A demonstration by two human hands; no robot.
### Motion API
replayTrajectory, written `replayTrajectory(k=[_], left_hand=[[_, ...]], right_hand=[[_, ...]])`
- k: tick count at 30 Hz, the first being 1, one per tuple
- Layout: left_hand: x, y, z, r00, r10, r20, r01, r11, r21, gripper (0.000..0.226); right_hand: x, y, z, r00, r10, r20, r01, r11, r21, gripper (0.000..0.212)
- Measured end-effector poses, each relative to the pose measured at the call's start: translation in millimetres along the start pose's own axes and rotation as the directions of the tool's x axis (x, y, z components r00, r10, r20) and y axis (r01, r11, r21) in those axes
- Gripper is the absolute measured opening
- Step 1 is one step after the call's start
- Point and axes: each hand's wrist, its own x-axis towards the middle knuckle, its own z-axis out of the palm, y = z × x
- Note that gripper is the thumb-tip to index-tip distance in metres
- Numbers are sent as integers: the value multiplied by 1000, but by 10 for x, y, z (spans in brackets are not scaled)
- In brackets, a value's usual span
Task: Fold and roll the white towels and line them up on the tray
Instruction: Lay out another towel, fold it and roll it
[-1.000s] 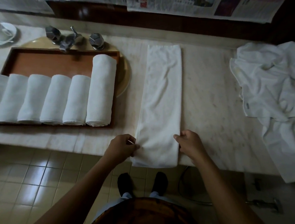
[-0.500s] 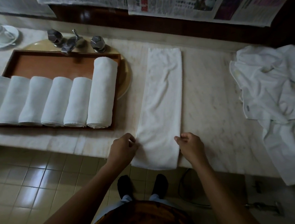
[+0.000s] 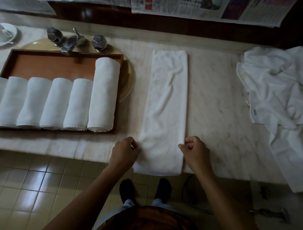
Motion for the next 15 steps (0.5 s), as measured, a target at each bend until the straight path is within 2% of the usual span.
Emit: replayTrajectory(k=[3,5,8,10,13,15], left_hand=[[-16,58,8,989,115,-91,-107,991,85,12],[-53,127,66,958,248,-142,-235,967,103,15],[-87,213,258,887,451,-98,-431,886,173,21],[-69,283,377,845,532,-51,-509,831,223,27],[51,408,464,829,558,-33,-538,813,225,42],[165,445,518,819,573,9,-555,788,266,49]], right_hand=[[-5,-67,22,976,-193,-101,189,981,-49,28],[38,-177,1,930,-360,-74,352,930,-103,27],[197,-458,-54,842,-539,28,540,837,-86,30],[364,-680,-62,796,-602,68,605,791,-90,34],[714,-966,15,758,-636,147,651,751,-110,39],[986,-1086,166,687,-682,250,726,656,-205,43]])
